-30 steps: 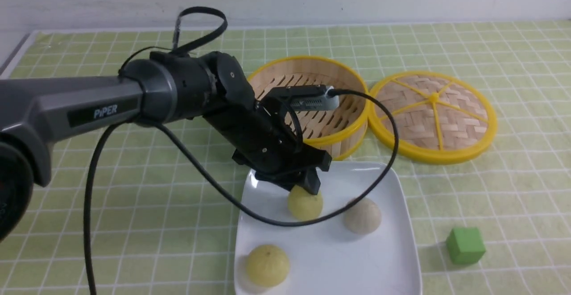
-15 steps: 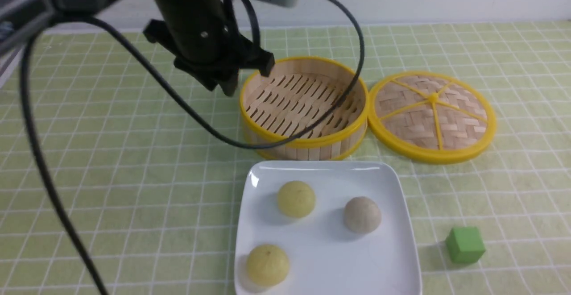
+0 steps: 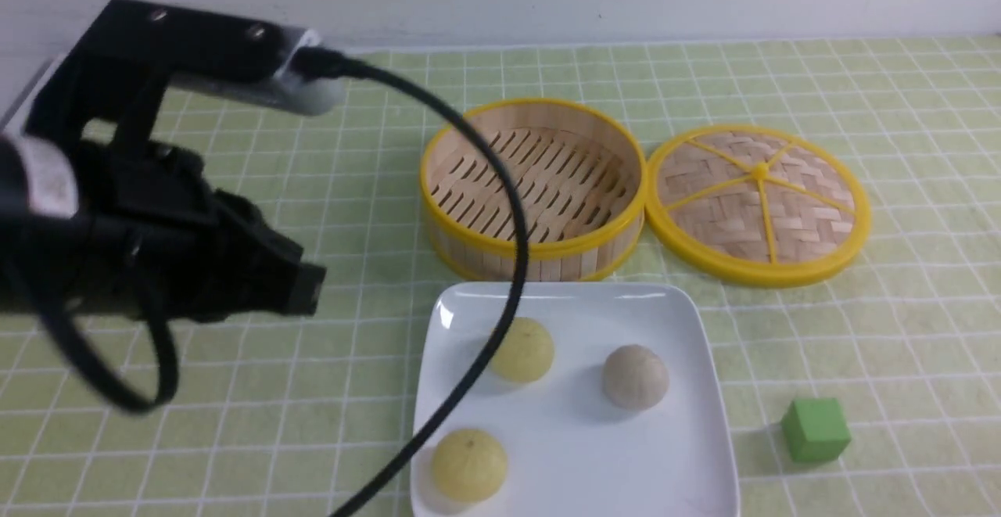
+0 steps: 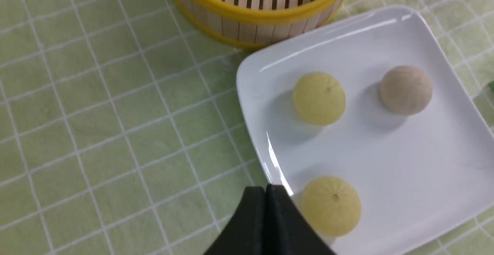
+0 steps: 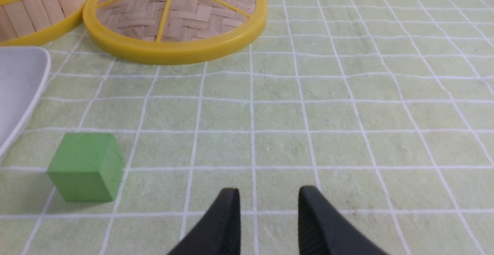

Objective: Put the steamed buns into the plate on the green tablecloth.

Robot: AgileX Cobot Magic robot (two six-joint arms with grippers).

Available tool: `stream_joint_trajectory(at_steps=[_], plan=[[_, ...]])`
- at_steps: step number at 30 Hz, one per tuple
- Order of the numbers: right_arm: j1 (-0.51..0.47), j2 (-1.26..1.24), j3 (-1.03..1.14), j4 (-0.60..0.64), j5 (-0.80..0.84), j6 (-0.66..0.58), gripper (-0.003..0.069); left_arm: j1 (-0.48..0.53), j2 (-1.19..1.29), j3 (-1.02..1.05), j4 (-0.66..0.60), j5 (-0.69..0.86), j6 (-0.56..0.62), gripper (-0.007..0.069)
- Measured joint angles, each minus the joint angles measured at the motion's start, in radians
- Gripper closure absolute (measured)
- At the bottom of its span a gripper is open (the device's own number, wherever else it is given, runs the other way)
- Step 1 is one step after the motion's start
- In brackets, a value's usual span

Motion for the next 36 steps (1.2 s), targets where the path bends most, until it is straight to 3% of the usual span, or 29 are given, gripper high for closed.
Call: stream_joint_trajectory(at_steps=[10, 16, 17, 21, 28, 36], plan=[[0.000, 0.000, 0.000, 0.000, 0.000, 0.000, 0.0419, 0.000, -0.275, 0.205, 0.104, -0.050, 0.000, 0.0622], [0.000, 0.000, 0.000, 0.000, 0.000, 0.000, 0.0419, 0.038, -0.446, 0.532, 0.175, -0.459, -0.073, 0.0619], [0.000, 0.000, 0.000, 0.000, 0.000, 0.000, 0.0419, 0.038, -0.454, 0.544, 0.175, -0.471, -0.075, 0.0619], [0.000, 0.000, 0.000, 0.000, 0.000, 0.000, 0.0419, 0.214, -0.637, 0.786, 0.137, -0.613, -0.084, 0.0610], [0.000, 0.000, 0.000, 0.000, 0.000, 0.000, 0.0419, 0.424, -0.910, 0.973, 0.142, -0.496, -0.087, 0.0604], [0.000, 0.000, 0.000, 0.000, 0.000, 0.000, 0.0419, 0.507, -1.002, 0.982, 0.142, -0.414, -0.091, 0.0596]])
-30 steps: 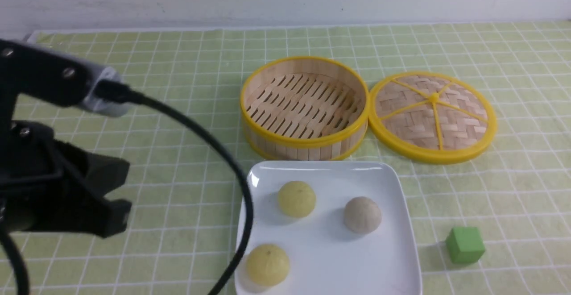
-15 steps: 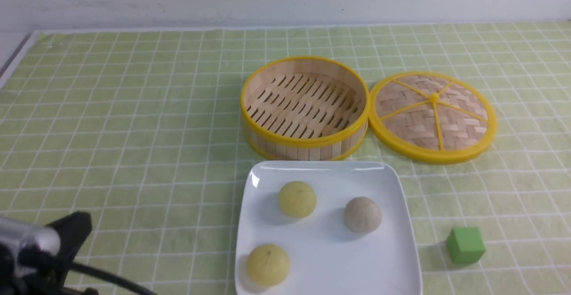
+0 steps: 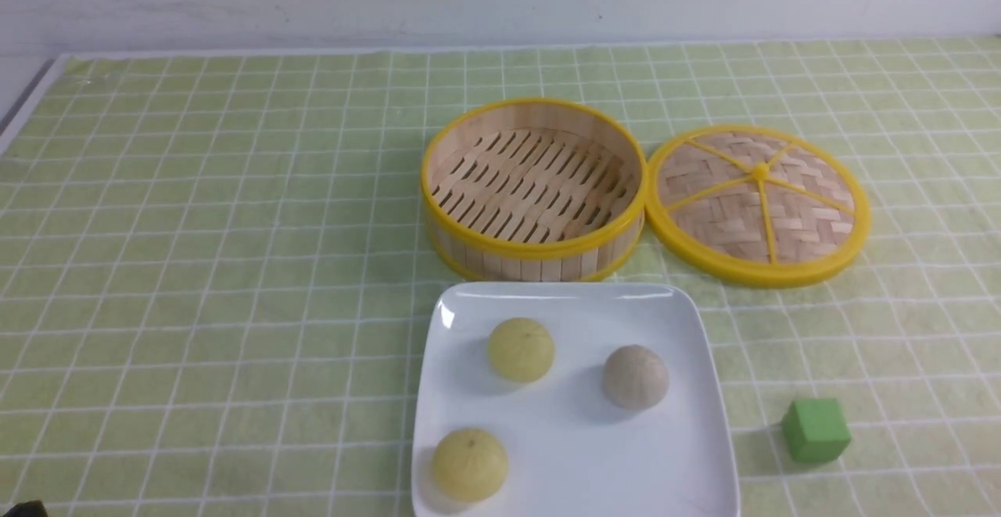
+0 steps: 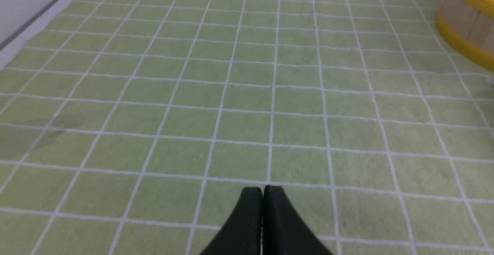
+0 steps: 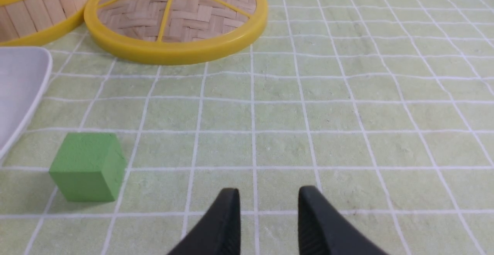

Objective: Put the steamed buns into the plate on the green tablecloth.

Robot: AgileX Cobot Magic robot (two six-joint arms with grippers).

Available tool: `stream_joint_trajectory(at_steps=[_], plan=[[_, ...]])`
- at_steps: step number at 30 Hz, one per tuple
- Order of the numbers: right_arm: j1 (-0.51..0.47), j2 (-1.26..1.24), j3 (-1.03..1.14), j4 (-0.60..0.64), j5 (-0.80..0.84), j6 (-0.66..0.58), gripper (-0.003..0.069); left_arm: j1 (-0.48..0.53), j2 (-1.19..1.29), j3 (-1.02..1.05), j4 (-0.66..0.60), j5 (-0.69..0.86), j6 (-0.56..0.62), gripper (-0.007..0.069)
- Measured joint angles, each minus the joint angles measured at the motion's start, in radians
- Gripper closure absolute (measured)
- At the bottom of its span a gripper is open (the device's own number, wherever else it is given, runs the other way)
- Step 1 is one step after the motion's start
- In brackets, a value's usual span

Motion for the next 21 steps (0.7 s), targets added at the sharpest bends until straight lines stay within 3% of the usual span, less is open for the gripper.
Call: stream_joint_trajectory(at_steps=[21], plan=[[0.000, 0.000, 0.000, 0.000, 0.000, 0.000, 0.0419, 0.000, -0.001, -0.001, 0.000, 0.006, 0.000, 0.0576]])
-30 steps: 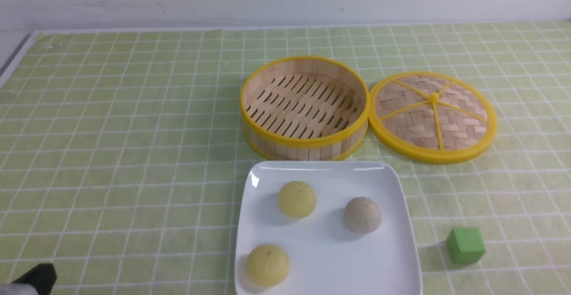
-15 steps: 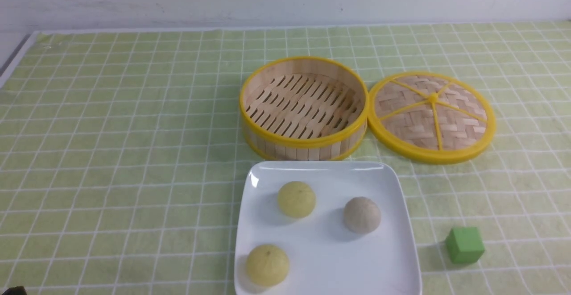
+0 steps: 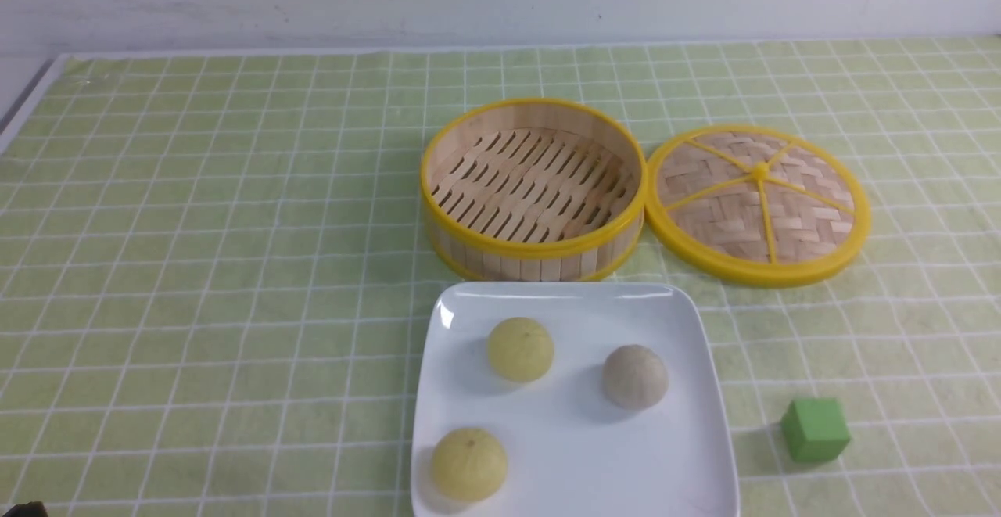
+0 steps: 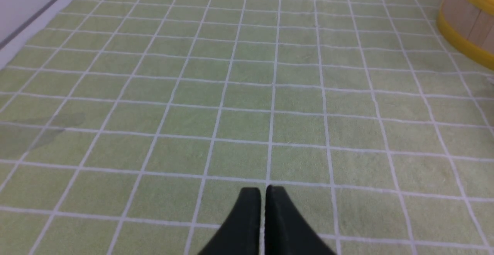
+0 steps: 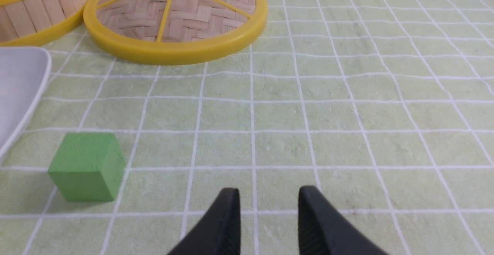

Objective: Put the steamed buns into the plate on the green tablecloth.

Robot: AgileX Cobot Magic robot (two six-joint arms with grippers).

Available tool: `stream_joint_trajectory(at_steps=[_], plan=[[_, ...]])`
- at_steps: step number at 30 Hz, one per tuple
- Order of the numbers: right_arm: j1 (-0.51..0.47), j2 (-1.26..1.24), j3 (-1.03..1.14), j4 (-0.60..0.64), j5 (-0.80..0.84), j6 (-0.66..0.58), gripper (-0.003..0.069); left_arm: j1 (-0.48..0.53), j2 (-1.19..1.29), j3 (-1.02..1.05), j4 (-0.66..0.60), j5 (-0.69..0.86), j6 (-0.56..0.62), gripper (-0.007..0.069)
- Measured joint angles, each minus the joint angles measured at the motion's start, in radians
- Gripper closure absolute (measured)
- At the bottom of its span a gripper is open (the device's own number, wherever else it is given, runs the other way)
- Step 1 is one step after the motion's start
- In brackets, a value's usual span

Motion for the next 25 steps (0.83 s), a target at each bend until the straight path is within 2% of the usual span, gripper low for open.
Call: stream_joint_trajectory(at_steps=[25], plan=[[0.000, 0.000, 0.000, 0.000, 0.000, 0.000, 0.0419, 0.000, 0.000, 0.000, 0.003, 0.001, 0.000, 0.0554]])
